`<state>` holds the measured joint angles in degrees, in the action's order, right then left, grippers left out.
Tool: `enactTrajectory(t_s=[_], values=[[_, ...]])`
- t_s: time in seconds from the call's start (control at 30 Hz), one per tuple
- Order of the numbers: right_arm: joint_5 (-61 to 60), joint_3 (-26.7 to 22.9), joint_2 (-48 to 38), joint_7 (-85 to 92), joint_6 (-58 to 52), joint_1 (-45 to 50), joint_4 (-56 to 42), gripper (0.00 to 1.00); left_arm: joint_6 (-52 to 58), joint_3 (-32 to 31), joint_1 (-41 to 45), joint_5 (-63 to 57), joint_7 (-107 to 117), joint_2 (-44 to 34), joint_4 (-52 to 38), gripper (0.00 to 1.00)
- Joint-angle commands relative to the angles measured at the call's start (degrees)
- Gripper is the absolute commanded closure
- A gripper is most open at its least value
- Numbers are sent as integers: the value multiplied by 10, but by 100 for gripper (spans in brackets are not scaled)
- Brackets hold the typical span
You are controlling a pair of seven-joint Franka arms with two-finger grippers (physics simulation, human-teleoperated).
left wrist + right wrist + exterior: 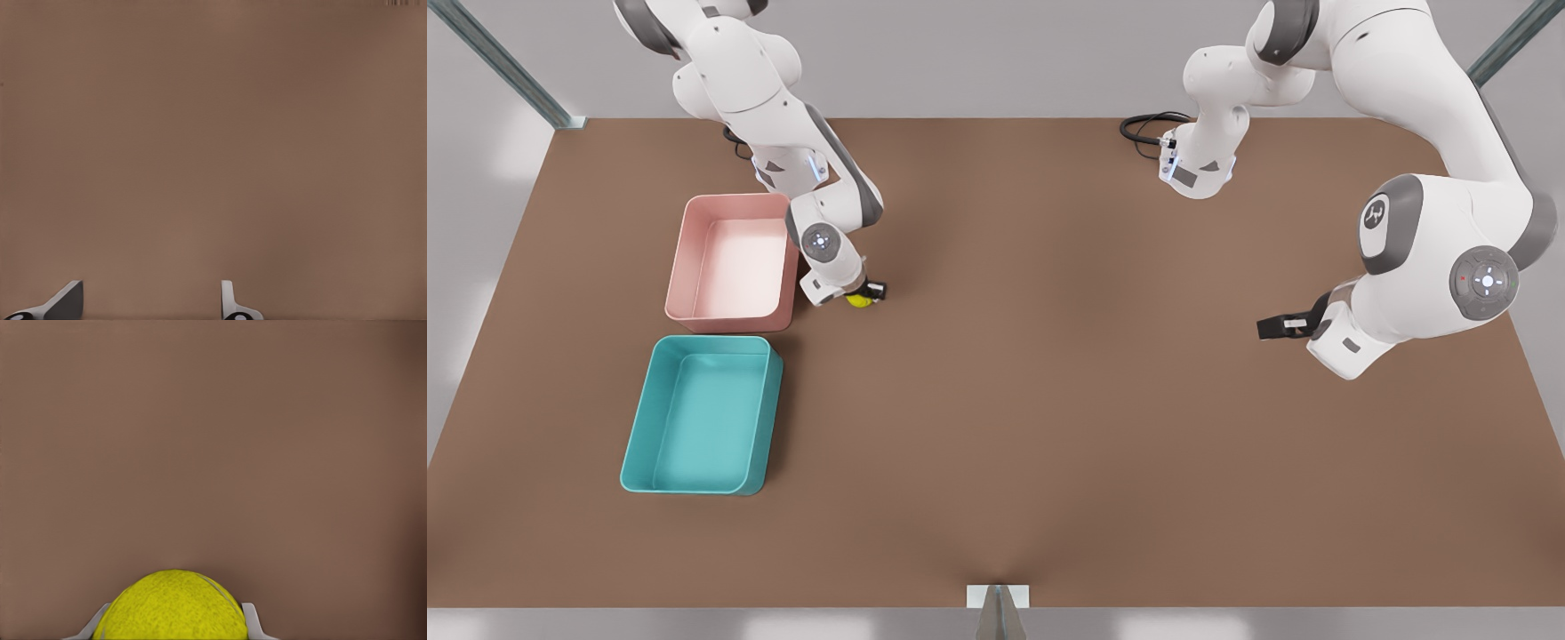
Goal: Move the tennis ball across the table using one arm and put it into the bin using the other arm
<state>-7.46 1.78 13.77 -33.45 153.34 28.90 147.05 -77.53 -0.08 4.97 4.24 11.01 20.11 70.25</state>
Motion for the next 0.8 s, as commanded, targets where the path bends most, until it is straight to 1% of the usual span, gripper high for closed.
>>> enactTrajectory(t_s=[0.0,0.07,0.13,0.17,0.23,0.27,0.33,0.4,0.5,0.57,0.6,0.63,0.67,0.77], values=[[1,-2,0,-1,2,-1,-2,34,-2,0,0,0,10,-1,0,0],[2,-3,-8,13,-4,-13,-6,34,-3,0,0,0,10,-1,0,0],[2,-3,-26,26,-42,-33,-30,34,-3,0,1,-1,10,-1,0,0],[2,-3,-30,47,-95,-52,-70,34,-3,0,1,-1,10,-1,-1,0],[27,-10,-31,129,-145,-88,-132,34,-3,0,1,-1,10,-1,-1,0],[84,-10,-23,179,-203,-128,-192,34,-3,0,2,-1,10,-1,-1,0],[140,-12,6,302,-249,-191,-285,33,-3,0,2,-1,10,-1,-1,0],[148,-13,43,395,-304,-248,-365,33,-3,0,2,-1,10,-1,-1,0],[151,-39,102,500,-313,-304,-440,33,-3,0,2,-1,11,-1,-1,0],[148,-38,134,506,-309,-318,-462,32,-4,0,3,-2,10,-1,-2,0],[143,-38,142,506,-306,-318,-462,30,-4,0,4,-2,10,-1,-1,0],[142,-38,145,502,-306,-317,-462,10,-4,0,5,-2,10,-1,-1,0],[142,-38,146,497,-306,-316,-462,0,-4,0,4,-2,10,-1,-1,0],[142,-37,149,494,-306,-314,-462,0,-4,0,4,-2,10,-1,-1,0]])
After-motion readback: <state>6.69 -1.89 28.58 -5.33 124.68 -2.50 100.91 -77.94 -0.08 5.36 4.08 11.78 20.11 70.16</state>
